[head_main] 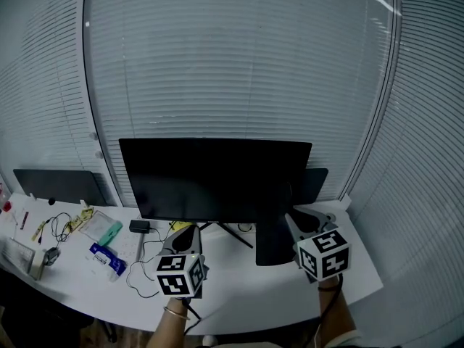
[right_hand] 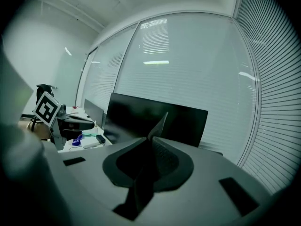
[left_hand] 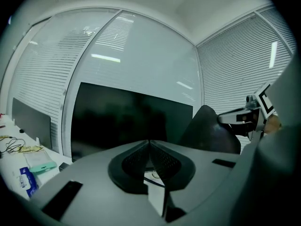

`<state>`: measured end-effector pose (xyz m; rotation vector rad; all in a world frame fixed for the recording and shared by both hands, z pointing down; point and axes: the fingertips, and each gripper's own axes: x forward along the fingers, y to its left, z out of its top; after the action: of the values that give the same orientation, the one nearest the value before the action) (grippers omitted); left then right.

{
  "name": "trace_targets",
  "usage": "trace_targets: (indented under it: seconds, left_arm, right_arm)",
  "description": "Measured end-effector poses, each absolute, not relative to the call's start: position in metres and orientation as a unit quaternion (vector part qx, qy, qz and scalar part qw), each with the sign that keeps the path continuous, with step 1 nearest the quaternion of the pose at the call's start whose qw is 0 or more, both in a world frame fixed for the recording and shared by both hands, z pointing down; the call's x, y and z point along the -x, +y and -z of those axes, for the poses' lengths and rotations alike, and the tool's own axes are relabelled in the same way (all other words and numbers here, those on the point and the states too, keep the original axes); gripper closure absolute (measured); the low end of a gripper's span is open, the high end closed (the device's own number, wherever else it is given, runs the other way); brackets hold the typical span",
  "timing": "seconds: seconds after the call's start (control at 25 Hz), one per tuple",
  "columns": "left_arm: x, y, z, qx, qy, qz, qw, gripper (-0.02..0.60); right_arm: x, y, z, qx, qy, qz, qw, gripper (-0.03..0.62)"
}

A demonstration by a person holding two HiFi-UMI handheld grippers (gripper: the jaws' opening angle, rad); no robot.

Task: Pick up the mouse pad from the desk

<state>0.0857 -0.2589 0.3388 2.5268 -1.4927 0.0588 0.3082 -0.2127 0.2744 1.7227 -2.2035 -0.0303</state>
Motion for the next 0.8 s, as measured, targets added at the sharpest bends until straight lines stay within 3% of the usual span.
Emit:
trace_targets:
  seconds: [0.8]
  left_arm:
    - [-0.094, -0.260, -0.350, -0.862, -0.494, -0.034, 0.107, 0.560]
  right_arm:
    - [-0.317, -0.207, -0.285, -0.631, -0.758, -0.004, 0.167, 0.542]
